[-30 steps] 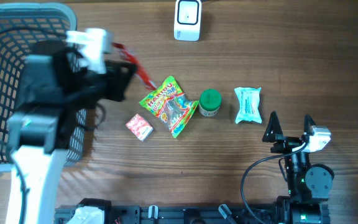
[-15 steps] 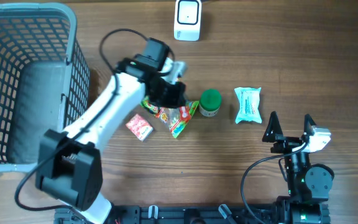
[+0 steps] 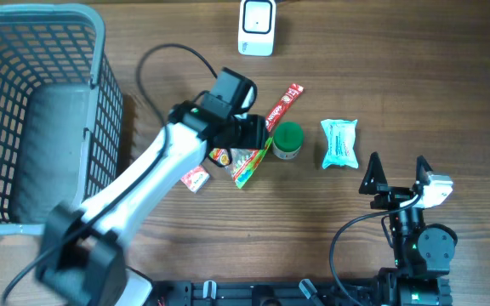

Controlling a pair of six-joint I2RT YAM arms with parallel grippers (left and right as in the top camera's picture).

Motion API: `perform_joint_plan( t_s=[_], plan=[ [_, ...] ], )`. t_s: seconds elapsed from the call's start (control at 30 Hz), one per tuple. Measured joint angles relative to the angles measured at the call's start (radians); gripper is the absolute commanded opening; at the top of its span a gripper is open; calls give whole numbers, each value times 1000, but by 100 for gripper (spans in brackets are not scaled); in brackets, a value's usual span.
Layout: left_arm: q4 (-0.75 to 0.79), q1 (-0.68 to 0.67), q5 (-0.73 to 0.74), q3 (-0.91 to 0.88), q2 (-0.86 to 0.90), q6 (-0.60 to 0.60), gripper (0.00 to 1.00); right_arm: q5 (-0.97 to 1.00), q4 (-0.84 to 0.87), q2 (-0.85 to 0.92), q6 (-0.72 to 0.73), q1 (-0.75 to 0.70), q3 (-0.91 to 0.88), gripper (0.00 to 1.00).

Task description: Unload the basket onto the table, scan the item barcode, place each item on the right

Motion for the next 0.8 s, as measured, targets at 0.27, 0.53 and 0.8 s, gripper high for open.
perform_joint_plan(
  t_s=[0.27,0.53,0.8],
  plan=[
    [323,4,-490,118,-491,140,100,0,0,0,0,0,0,100],
    [546,18,-802,245,-711,595,100,0,0,0,0,0,0,100],
    [468,18,-943,247,-731,767,100,0,0,0,0,0,0,100]
  ],
)
